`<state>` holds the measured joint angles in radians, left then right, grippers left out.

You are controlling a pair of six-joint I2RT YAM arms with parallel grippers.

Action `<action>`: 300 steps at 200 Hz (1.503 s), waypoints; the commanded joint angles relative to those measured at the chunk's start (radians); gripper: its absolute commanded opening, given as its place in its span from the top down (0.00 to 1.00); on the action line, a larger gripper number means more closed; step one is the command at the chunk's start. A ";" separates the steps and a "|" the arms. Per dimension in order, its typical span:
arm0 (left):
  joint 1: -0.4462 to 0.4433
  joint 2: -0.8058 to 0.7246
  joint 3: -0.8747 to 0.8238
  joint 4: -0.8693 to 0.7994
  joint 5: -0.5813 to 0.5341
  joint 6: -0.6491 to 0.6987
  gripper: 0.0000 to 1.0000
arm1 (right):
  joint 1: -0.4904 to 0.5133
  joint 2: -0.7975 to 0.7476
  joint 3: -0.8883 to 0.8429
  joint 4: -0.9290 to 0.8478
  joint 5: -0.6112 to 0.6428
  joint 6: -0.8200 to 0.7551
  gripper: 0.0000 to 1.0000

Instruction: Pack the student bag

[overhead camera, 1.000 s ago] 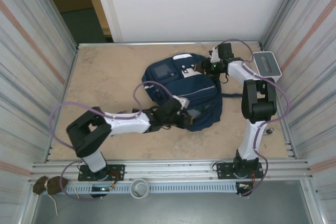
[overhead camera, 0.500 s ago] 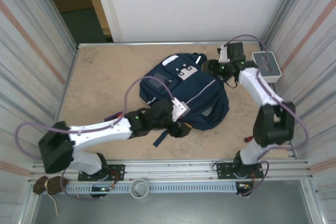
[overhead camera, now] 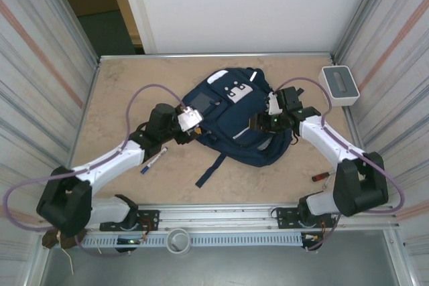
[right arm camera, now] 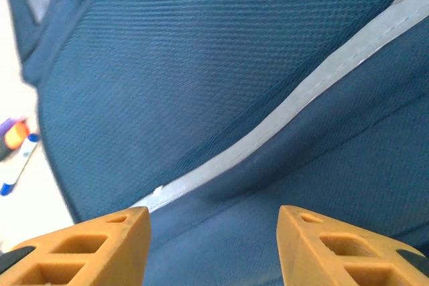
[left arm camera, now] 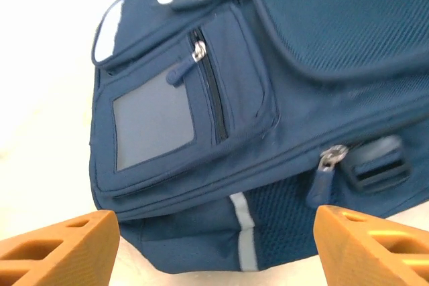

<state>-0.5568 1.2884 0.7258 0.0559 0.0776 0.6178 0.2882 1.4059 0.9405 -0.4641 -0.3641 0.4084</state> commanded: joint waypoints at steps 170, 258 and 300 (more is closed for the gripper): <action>-0.053 0.527 0.390 -0.203 0.018 0.584 0.49 | -0.165 0.269 0.376 -0.057 0.110 -0.122 0.55; -0.070 0.386 0.297 -0.162 0.197 0.180 0.96 | -0.033 -0.165 -0.029 0.020 0.044 -0.005 0.43; -0.074 0.341 0.293 -0.156 0.302 0.012 1.00 | 0.172 -0.280 -0.112 0.089 0.173 -0.024 0.45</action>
<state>-0.6239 1.7035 1.0267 -0.0856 0.2405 0.8062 0.3630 1.1900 0.8700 -0.4416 -0.2550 0.3740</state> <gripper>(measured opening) 0.101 0.567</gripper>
